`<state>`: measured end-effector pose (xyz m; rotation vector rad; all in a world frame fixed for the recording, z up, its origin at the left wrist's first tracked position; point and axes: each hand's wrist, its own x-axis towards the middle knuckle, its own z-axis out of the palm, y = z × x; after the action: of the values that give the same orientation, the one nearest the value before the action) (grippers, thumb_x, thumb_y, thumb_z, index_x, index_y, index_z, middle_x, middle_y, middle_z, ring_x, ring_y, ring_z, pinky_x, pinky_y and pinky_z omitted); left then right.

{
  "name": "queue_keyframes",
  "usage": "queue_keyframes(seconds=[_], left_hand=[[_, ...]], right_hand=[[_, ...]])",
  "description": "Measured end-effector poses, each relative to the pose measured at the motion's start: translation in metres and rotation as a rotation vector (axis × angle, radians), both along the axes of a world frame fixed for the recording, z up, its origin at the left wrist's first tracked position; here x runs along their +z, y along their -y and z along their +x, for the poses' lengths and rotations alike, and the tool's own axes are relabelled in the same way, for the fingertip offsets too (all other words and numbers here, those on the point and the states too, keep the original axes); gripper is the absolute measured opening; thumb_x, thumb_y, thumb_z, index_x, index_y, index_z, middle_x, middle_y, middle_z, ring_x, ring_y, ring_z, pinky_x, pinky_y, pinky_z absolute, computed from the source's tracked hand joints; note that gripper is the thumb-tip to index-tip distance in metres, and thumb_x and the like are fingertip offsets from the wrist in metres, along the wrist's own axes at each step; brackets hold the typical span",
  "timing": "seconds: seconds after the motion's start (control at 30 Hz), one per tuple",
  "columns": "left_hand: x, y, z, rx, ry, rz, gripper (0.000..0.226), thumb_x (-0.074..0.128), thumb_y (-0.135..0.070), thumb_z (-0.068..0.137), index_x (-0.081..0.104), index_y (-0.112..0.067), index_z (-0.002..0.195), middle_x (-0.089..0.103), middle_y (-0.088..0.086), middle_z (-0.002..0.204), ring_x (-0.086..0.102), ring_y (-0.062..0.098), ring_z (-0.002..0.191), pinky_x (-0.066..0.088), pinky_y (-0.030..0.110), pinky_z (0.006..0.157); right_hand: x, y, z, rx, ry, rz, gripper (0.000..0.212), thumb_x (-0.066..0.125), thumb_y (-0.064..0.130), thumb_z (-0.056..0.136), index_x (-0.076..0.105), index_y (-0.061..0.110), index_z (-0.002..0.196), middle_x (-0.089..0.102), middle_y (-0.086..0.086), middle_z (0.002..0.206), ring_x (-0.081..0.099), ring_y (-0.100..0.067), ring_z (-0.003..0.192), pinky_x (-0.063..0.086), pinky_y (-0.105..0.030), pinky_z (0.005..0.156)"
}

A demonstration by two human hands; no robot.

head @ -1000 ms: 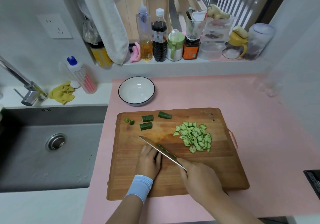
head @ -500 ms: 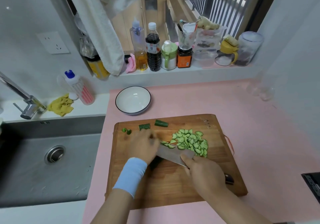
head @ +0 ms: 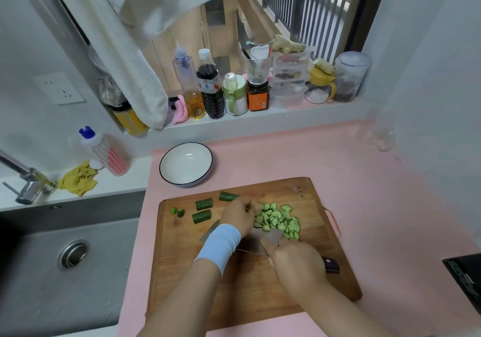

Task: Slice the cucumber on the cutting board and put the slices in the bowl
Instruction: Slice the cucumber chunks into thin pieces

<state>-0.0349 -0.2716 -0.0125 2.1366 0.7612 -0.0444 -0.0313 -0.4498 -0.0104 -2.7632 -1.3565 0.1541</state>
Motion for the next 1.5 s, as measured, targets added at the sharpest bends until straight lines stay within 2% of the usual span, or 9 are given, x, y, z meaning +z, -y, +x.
queue_keyframes(seconds=[0.1,0.27,0.43,0.5,0.57,0.7,0.93,1.23,1.5], left_hand=[[0.002,0.008,-0.004,-0.170,-0.127,-0.067,0.041,0.042,0.001,0.082,0.070,-0.025,0.067,0.072,-0.011,0.087,0.064,0.011,0.088,0.047,0.020,0.083],[0.001,0.012,0.003,-0.233,-0.138,-0.057,0.052,0.037,0.006,0.081,0.073,-0.031,0.092,0.068,-0.008,0.114,0.059,0.010,0.108,0.044,0.024,0.102],[0.015,-0.007,-0.014,0.081,0.168,0.002,0.049,0.039,0.013,0.082,0.067,-0.027,0.081,0.066,-0.013,0.093,0.058,0.000,0.089,0.039,0.003,0.083],[0.016,-0.023,-0.030,0.207,0.305,0.095,0.046,0.042,0.015,0.076,0.061,-0.027,0.073,0.064,-0.012,0.084,0.057,0.005,0.083,0.038,0.004,0.077],[0.012,-0.037,-0.052,0.375,0.429,0.196,0.042,0.044,0.014,0.074,0.057,-0.025,0.070,0.061,-0.011,0.078,0.056,0.011,0.080,0.038,0.009,0.073],[-0.012,-0.045,-0.094,0.633,0.431,0.218,0.025,0.049,0.007,0.082,0.058,-0.016,0.077,0.058,-0.008,0.079,0.054,0.016,0.080,0.042,0.025,0.073],[-0.083,-0.017,-0.130,0.134,0.259,0.249,0.011,0.067,-0.017,0.075,0.066,-0.021,0.085,0.058,-0.010,0.091,0.054,0.010,0.089,0.043,0.020,0.083],[-0.099,-0.007,-0.131,0.058,0.372,0.380,0.027,0.069,-0.006,0.082,0.067,-0.012,0.107,0.064,0.004,0.106,0.054,0.020,0.100,0.040,0.018,0.092],[-0.099,-0.008,-0.131,0.046,0.434,0.397,0.024,0.072,0.000,0.078,0.071,-0.011,0.099,0.067,0.005,0.099,0.056,0.020,0.098,0.038,0.013,0.093]], right_hand=[[0.003,-0.002,0.002,0.011,0.004,-0.012,0.056,0.097,0.016,0.030,0.079,0.022,0.083,0.054,-0.001,0.049,0.048,-0.020,0.034,0.029,-0.026,0.031],[0.004,-0.006,0.004,0.017,-0.028,-0.036,0.063,0.096,0.012,0.031,0.079,0.017,0.091,0.062,-0.008,0.058,0.050,-0.023,0.035,0.034,-0.027,0.031],[0.006,-0.011,0.005,0.021,-0.091,-0.033,0.056,0.095,0.014,0.028,0.075,0.021,0.080,0.049,-0.002,0.046,0.045,-0.022,0.032,0.018,-0.024,0.038],[0.017,-0.013,0.001,0.030,-0.158,-0.012,0.037,0.087,0.012,0.057,0.073,0.015,0.091,0.059,-0.009,0.059,0.057,-0.026,0.048,0.031,-0.028,0.043],[0.019,-0.014,0.000,-0.025,-0.256,0.061,0.029,0.058,0.012,0.093,0.068,0.013,0.120,0.070,-0.014,0.089,0.066,-0.028,0.078,0.040,-0.027,0.063],[0.029,-0.016,-0.014,-0.176,-0.338,0.207,0.031,0.046,0.032,0.100,0.064,0.042,0.125,0.067,0.012,0.080,0.059,-0.008,0.065,0.046,-0.024,0.053],[0.016,-0.033,-0.033,-0.278,-0.508,0.129,0.031,0.039,0.036,0.098,0.062,0.047,0.115,0.068,0.008,0.080,0.064,-0.017,0.080,0.055,-0.035,0.073],[0.011,-0.027,-0.057,-0.200,-0.378,0.033,0.044,0.037,0.044,0.101,0.044,0.051,0.144,0.071,0.009,0.110,0.066,-0.015,0.101,0.052,-0.032,0.083],[0.017,-0.018,-0.057,-0.150,-0.339,-0.019,0.045,0.037,0.041,0.102,0.041,0.050,0.146,0.072,0.007,0.104,0.066,-0.016,0.096,0.048,-0.032,0.078]])
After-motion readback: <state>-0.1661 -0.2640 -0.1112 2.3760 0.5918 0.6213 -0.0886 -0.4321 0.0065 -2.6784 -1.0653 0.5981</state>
